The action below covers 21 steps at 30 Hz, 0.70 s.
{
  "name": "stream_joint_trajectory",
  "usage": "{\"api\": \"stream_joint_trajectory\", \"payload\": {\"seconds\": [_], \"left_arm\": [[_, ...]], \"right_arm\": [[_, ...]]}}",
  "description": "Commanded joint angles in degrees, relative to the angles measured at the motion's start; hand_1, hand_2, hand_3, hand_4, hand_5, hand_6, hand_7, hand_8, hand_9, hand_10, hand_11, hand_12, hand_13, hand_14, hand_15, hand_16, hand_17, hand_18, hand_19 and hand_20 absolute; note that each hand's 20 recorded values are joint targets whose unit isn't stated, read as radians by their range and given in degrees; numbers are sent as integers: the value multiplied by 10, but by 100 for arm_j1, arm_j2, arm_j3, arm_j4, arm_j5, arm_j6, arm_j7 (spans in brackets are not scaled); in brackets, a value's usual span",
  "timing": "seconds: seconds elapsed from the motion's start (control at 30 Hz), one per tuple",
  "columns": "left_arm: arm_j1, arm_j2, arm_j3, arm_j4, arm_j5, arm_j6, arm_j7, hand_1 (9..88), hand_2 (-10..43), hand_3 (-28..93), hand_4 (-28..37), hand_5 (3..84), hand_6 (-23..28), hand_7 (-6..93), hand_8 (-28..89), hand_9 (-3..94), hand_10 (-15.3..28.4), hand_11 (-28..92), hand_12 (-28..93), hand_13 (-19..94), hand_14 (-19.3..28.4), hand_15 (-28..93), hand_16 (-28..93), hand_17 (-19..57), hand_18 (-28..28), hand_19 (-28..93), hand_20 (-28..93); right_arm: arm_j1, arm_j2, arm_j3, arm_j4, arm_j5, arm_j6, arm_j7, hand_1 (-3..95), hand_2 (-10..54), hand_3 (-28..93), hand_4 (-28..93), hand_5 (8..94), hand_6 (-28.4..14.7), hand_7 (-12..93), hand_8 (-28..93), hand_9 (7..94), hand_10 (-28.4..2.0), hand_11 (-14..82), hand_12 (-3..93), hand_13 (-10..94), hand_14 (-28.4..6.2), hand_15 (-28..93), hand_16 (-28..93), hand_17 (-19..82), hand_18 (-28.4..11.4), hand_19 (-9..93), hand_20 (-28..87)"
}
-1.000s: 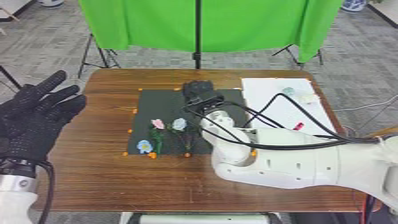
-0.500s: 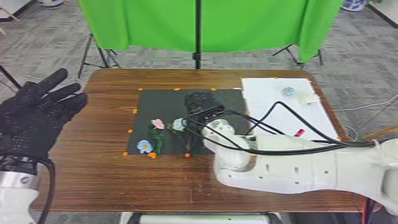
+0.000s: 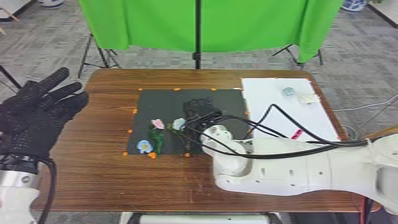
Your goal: Arrange flowers
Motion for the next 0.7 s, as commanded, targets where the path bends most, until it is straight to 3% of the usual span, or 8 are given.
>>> {"api": "stream_joint_trajectory", "payload": {"seconds": [0.03,0.27,0.4,0.7], "left_arm": [[-37,13,189,67,-29,37,7,221,83,773,-262,373,107,152,-97,345,222,306,116,263,284,604,-127,-59,267,654,157],[-78,31,226,68,7,-12,17,221,84,772,-263,372,107,153,-97,345,222,306,116,263,284,604,-127,-59,267,655,156],[-8,18,209,52,-9,31,70,221,84,773,-262,373,107,153,-98,345,222,306,116,263,284,605,-127,-59,267,656,156],[-70,21,243,69,4,17,7,221,85,773,-262,373,107,153,-97,345,221,306,115,264,284,605,-128,-59,268,656,155]], "right_arm": [[151,-81,13,41,-25,70,101,450,-95,716,-283,734,4,201,-13,900,-78,190,236,877,-31,509,210,335,-180,812,140],[156,-114,26,40,38,38,91,399,-95,761,-283,718,4,176,-111,887,-94,244,170,877,-36,513,206,338,-188,815,134],[198,-139,-24,43,23,114,113,391,-95,757,-283,711,2,174,-121,886,-96,244,168,876,-40,515,207,337,-191,816,133],[221,-183,1,47,-24,171,110,371,-95,752,-283,705,0,171,-123,886,-99,242,167,876,-45,519,204,336,-193,817,131]]}}
